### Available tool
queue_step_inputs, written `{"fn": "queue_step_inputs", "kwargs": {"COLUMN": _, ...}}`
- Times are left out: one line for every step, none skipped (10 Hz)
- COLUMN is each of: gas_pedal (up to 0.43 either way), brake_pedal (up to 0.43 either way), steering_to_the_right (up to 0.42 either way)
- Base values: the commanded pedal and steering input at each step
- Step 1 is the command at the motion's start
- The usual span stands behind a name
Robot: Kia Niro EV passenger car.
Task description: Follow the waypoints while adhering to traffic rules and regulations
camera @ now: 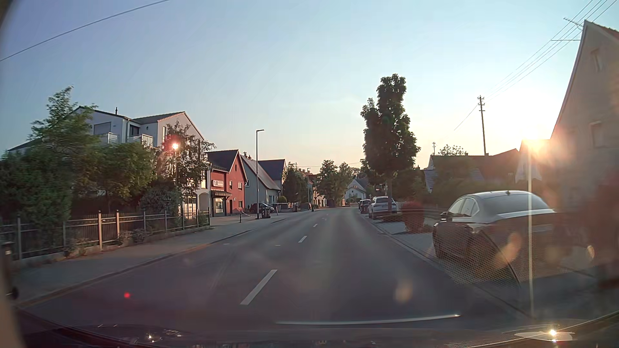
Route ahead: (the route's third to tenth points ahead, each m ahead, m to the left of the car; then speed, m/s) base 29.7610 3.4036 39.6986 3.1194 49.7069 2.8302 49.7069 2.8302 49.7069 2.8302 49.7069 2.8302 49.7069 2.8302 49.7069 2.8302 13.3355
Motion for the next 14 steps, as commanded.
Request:
{"fn": "queue_step_inputs", "kwargs": {"gas_pedal": 0.039, "brake_pedal": 0.012, "steering_to_the_right": 0.003}}
{"fn": "queue_step_inputs", "kwargs": {"gas_pedal": 0.039, "brake_pedal": 0.012, "steering_to_the_right": 0.008}}
{"fn": "queue_step_inputs", "kwargs": {"gas_pedal": 0.039, "brake_pedal": 0.012, "steering_to_the_right": 0.011}}
{"fn": "queue_step_inputs", "kwargs": {"gas_pedal": 0.039, "brake_pedal": 0.012, "steering_to_the_right": 0.011}}
{"fn": "queue_step_inputs", "kwargs": {"gas_pedal": 0.039, "brake_pedal": 0.012, "steering_to_the_right": 0.01}}
{"fn": "queue_step_inputs", "kwargs": {"gas_pedal": 0.039, "brake_pedal": 0.012, "steering_to_the_right": 0.008}}
{"fn": "queue_step_inputs", "kwargs": {"gas_pedal": 0.039, "brake_pedal": 0.012, "steering_to_the_right": 0.006}}
{"fn": "queue_step_inputs", "kwargs": {"gas_pedal": 0.039, "brake_pedal": 0.012, "steering_to_the_right": 0.005}}
{"fn": "queue_step_inputs", "kwargs": {"gas_pedal": 0.039, "brake_pedal": 0.006, "steering_to_the_right": 0.005}}
{"fn": "queue_step_inputs", "kwargs": {"gas_pedal": 0.039, "brake_pedal": 0.018, "steering_to_the_right": 0.005}}
{"fn": "queue_step_inputs", "kwargs": {"gas_pedal": 0.039, "brake_pedal": 0.018, "steering_to_the_right": 0.005}}
{"fn": "queue_step_inputs", "kwargs": {"gas_pedal": 0.039, "brake_pedal": 0.018, "steering_to_the_right": 0.005}}
{"fn": "queue_step_inputs", "kwargs": {"gas_pedal": 0.039, "brake_pedal": 0.018, "steering_to_the_right": 0.005}}
{"fn": "queue_step_inputs", "kwargs": {"gas_pedal": 0.039, "brake_pedal": 0.018, "steering_to_the_right": 0.005}}
